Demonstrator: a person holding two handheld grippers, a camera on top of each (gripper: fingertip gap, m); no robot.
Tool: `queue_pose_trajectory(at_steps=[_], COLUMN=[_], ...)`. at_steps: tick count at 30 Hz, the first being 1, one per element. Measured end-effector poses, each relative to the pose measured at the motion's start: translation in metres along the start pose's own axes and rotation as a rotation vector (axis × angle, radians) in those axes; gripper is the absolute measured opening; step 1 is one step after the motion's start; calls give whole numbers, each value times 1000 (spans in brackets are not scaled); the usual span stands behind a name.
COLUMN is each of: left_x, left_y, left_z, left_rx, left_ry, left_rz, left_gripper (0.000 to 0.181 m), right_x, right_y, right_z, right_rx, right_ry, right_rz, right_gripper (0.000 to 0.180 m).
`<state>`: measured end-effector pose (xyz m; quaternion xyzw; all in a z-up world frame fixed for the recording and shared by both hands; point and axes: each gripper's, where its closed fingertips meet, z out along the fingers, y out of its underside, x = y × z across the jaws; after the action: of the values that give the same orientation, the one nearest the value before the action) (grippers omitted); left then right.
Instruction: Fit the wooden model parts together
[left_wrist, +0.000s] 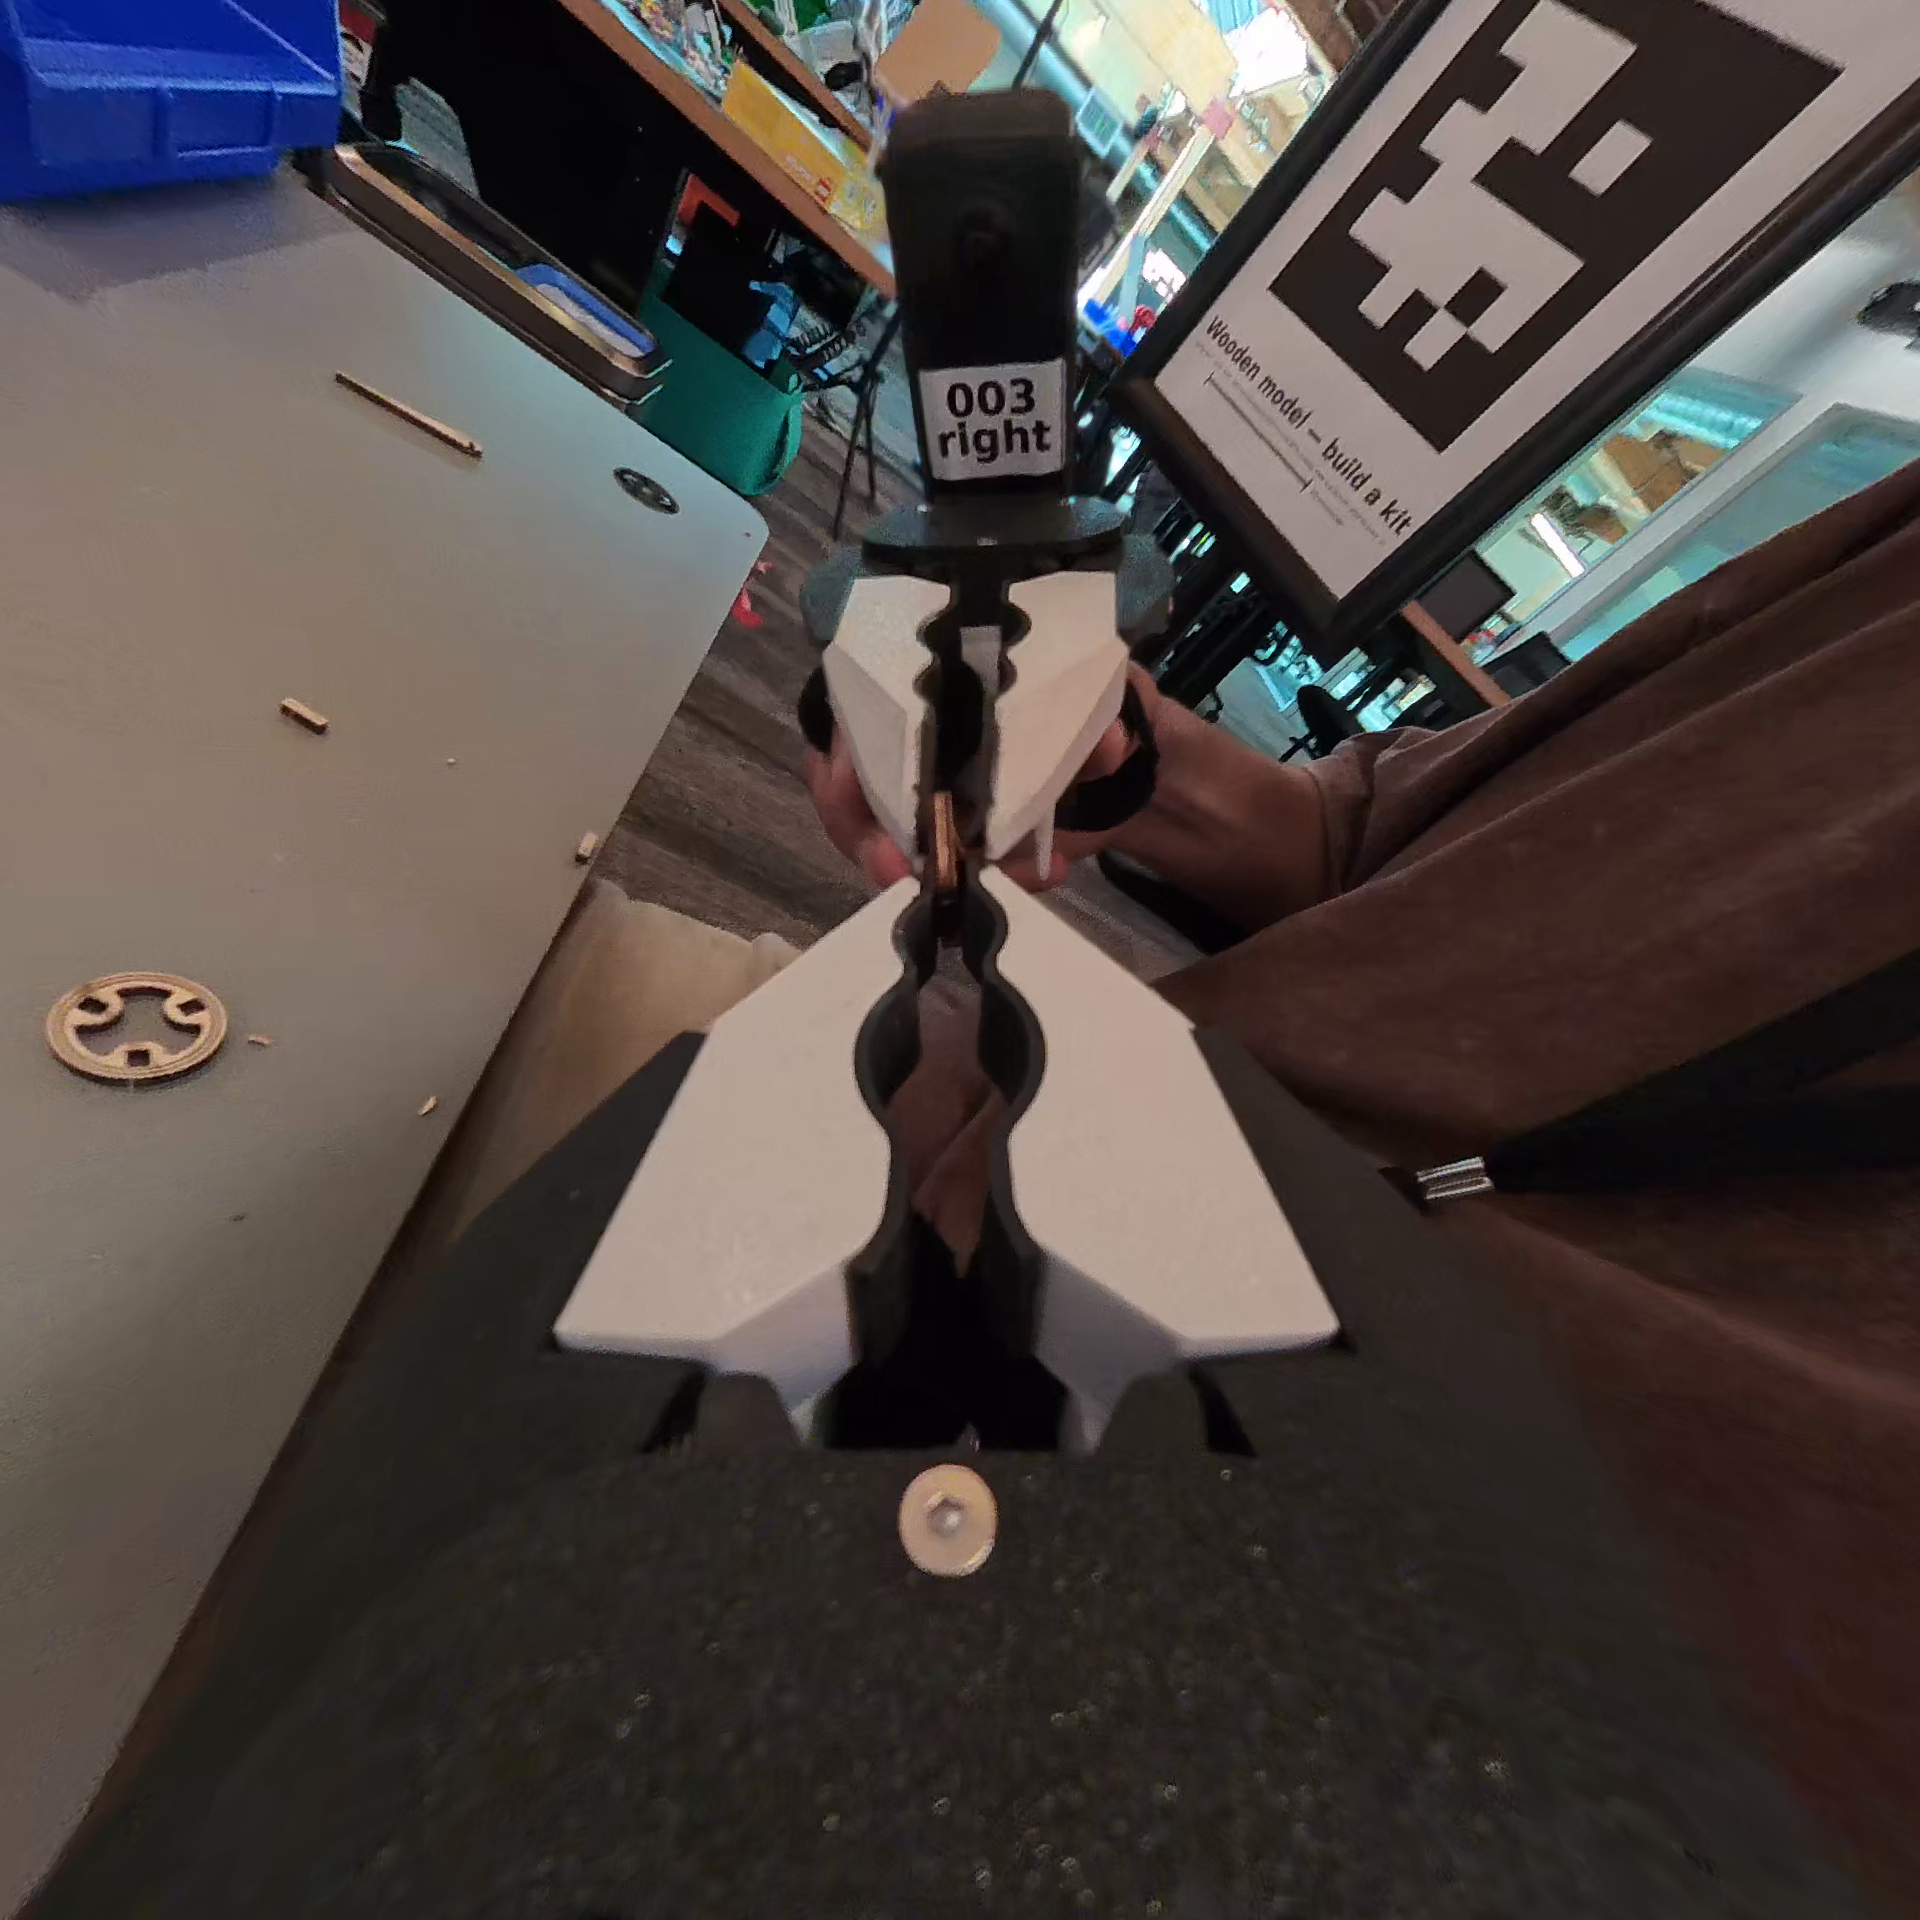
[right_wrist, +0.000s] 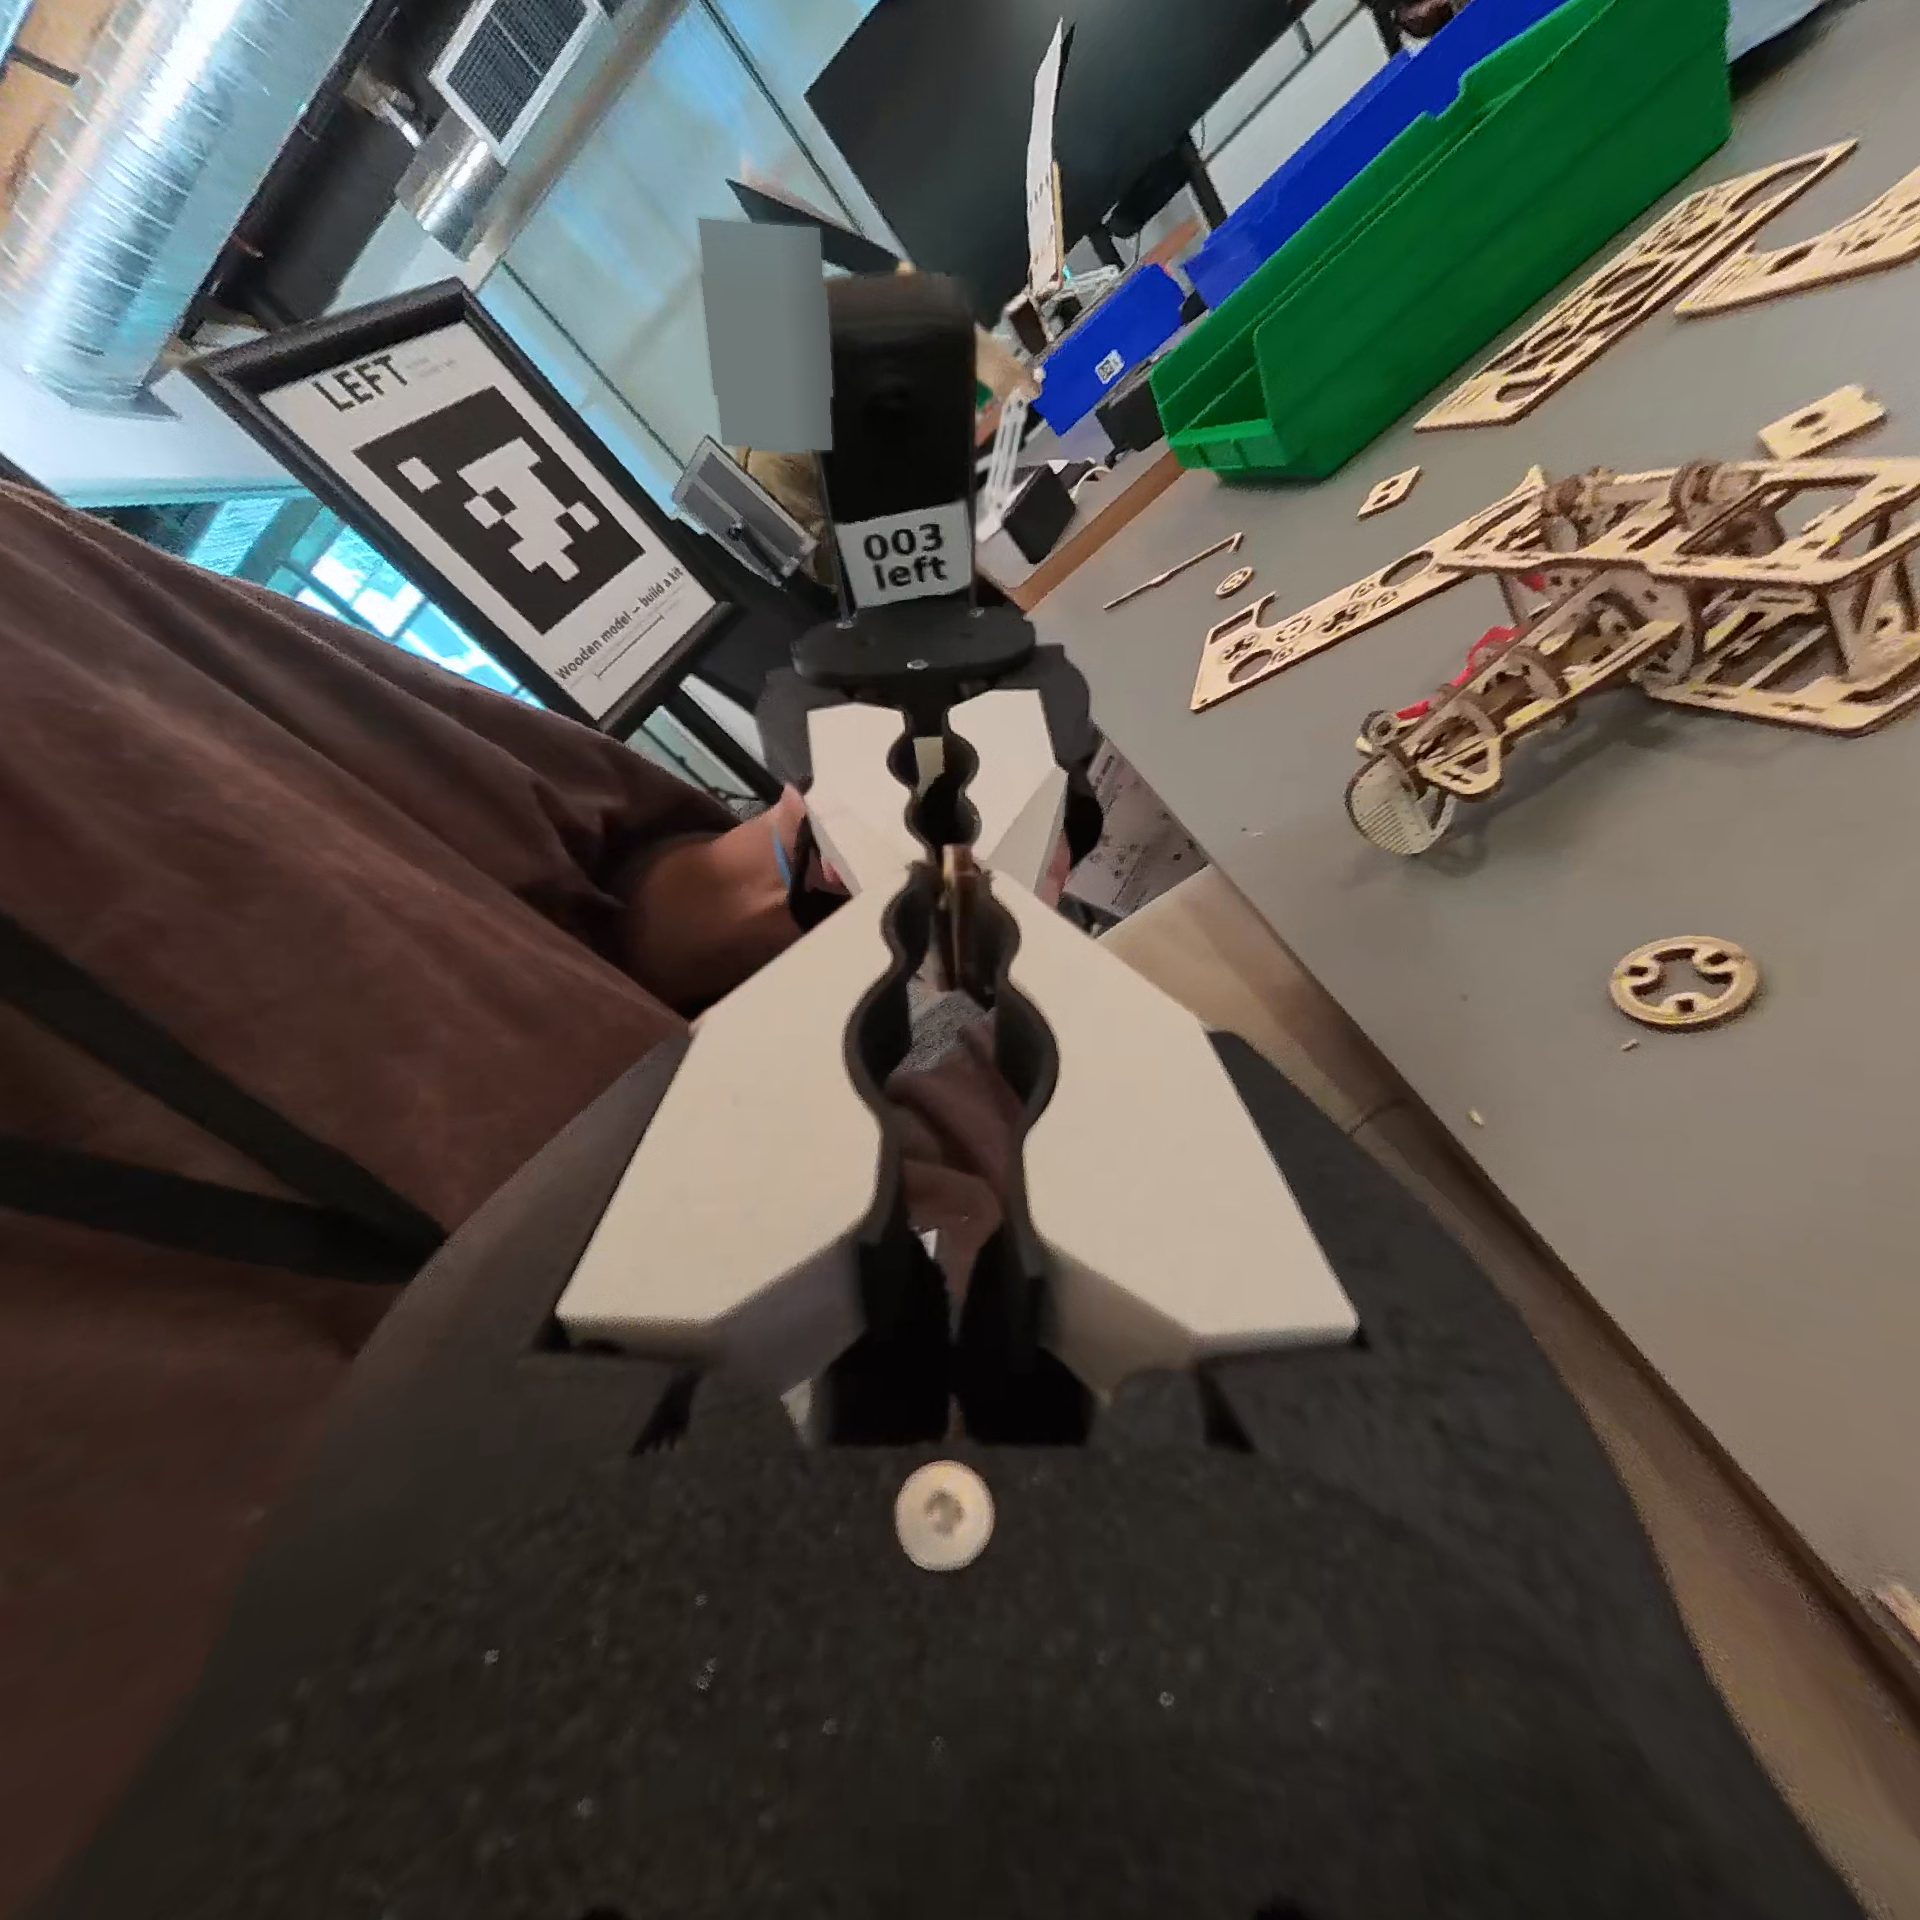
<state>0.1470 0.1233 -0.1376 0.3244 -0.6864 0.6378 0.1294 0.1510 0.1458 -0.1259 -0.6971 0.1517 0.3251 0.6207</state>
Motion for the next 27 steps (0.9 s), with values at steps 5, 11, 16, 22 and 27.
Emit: queue_pose_trajectory(at_steps=[5,11,16,22,27], left_x=[2,8,-2,-34,-76], left_y=[-2,-9,-23,-27,-18], left_z=[-1,1,12,36,62], left_rx=[15,50,82,14,-57], left_ry=[11,69,67,-136,-309], left_rz=[-8,-43,-63,50,95], left_gripper=[1,1,1,1,3], right_x=[-2,-6,5,38,83], right_y=[-2,-9,-22,-23,-12], right_z=[2,-2,-16,-39,-62], right_rx=[6,59,144,106,7], right_ry=[-9,-98,-147,98,371], right_rz=[-19,71,208,6,-138], right_gripper=[3,2,1,3,6])
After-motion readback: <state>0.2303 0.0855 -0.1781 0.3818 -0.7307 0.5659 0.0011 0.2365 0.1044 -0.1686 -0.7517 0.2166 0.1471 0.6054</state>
